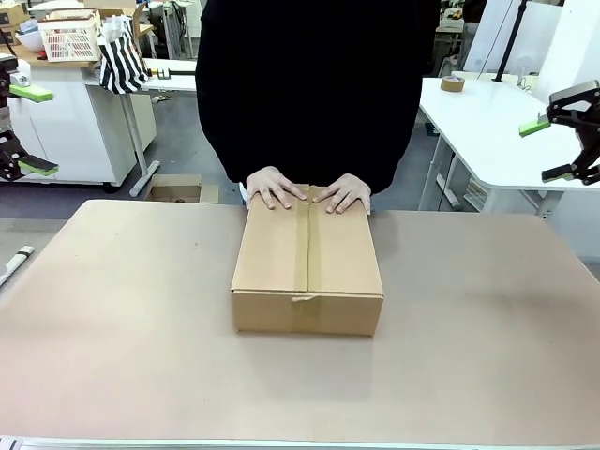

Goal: Pack the gift set into the box.
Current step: Press and hold the closed box until the human finishes sealing it.

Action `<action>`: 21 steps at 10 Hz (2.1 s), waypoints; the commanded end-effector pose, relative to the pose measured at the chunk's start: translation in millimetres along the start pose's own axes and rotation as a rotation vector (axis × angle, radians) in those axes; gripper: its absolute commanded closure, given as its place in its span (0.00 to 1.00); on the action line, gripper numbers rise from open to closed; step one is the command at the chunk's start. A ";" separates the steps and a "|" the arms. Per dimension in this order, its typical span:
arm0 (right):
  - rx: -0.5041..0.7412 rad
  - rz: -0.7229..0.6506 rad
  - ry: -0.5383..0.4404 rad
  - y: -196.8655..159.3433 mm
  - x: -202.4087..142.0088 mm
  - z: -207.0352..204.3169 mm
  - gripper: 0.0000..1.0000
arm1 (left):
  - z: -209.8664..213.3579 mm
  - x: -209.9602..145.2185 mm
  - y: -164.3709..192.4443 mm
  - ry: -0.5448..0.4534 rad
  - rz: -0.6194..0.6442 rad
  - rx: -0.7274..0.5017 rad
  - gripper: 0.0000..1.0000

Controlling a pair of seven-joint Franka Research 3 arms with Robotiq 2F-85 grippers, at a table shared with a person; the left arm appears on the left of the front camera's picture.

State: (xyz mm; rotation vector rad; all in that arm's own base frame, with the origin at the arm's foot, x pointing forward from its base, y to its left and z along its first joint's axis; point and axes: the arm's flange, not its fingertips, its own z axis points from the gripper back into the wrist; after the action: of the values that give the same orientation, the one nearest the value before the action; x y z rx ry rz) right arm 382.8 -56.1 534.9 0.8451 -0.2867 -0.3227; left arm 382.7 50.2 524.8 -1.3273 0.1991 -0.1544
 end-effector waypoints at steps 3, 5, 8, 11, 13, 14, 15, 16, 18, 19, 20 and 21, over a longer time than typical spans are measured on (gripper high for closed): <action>-0.014 0.001 0.008 -0.9 -0.1 2.4 0.00 | -1.2 -1.5 -0.4 -0.006 0.011 0.009 0.00; -0.014 0.001 0.008 -0.9 -0.1 2.4 0.00 | -1.2 -1.5 -0.4 -0.006 0.011 0.009 0.00; -0.014 0.001 0.008 -0.9 -0.1 2.4 0.00 | -1.2 -1.5 -0.4 -0.006 0.011 0.009 0.00; -0.014 0.001 0.008 -0.9 -0.1 2.4 0.00 | -1.2 -1.5 -0.4 -0.006 0.011 0.009 0.00; -0.014 0.001 0.008 -0.9 -0.1 2.4 0.00 | -1.2 -1.5 -0.4 -0.006 0.011 0.009 0.00; -0.014 0.001 0.008 -0.9 -0.1 2.4 0.00 | -1.2 -1.5 -0.4 -0.006 0.011 0.009 0.00; -0.014 0.001 0.008 -0.9 -0.1 2.4 0.00 | -1.2 -1.5 -0.4 -0.006 0.011 0.009 0.00; -0.014 0.001 0.008 -0.9 -0.1 2.4 0.00 | -1.2 -1.5 -0.4 -0.006 0.011 0.009 0.00; -0.014 0.001 0.008 -0.9 -0.1 2.4 0.00 | -1.2 -1.5 -0.4 -0.006 0.011 0.009 0.00; -0.014 0.001 0.008 -0.9 -0.1 2.4 0.00 | -1.2 -1.5 -0.4 -0.006 0.011 0.009 0.00; 0.000 0.000 0.001 -0.1 -0.1 0.0 0.00 | 0.0 0.0 0.0 0.000 0.000 0.000 0.00; 0.141 0.198 0.066 8.9 2.8 -14.2 0.00 | -13.3 1.3 -1.8 0.072 -0.202 0.059 0.00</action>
State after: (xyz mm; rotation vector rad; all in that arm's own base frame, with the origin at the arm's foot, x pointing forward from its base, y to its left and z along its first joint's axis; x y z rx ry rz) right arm 383.6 -49.3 535.9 0.8683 -0.3027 -0.2527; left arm 382.6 45.0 524.8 -1.3160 0.1753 -0.2208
